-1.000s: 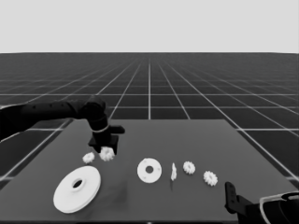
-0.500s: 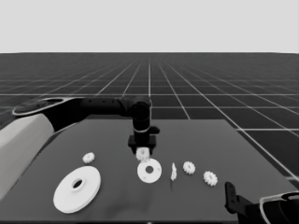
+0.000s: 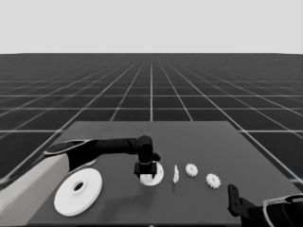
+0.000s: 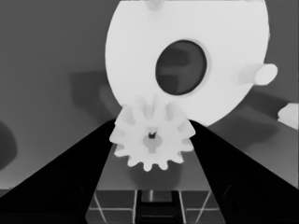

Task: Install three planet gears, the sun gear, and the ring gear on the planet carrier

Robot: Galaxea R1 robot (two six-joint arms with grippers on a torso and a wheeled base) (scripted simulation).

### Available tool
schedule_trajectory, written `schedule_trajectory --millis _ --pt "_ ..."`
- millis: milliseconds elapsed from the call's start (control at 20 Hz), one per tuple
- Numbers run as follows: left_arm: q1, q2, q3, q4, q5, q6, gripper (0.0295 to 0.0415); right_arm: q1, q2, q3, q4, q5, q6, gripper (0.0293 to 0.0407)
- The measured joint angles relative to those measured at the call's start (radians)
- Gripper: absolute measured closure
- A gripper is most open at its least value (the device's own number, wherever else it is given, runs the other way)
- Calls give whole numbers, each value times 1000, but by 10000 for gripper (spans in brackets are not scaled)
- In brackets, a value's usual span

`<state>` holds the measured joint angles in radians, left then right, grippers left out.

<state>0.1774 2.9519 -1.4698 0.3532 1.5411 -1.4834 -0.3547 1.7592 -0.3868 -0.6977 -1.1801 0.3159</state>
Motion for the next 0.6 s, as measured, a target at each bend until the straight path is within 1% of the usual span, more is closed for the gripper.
schedule_trajectory --millis 150,200,250,300,400,600 --pt "6 2 -8 7 -3 5 399 0 0 0 0 0 0 315" --pt "7 2 -8 7 -3 6 367 0 0 0 0 0 0 315" --pt "7 2 -9 8 -4 6 339 0 0 0 0 0 0 315" --pt "7 2 -9 8 -4 6 330 0 0 0 0 0 0 315" --pt "7 2 -9 8 -4 6 326 0 0 0 0 0 0 315" --pt "7 2 -9 8 -4 6 326 0 0 0 0 0 0 315"
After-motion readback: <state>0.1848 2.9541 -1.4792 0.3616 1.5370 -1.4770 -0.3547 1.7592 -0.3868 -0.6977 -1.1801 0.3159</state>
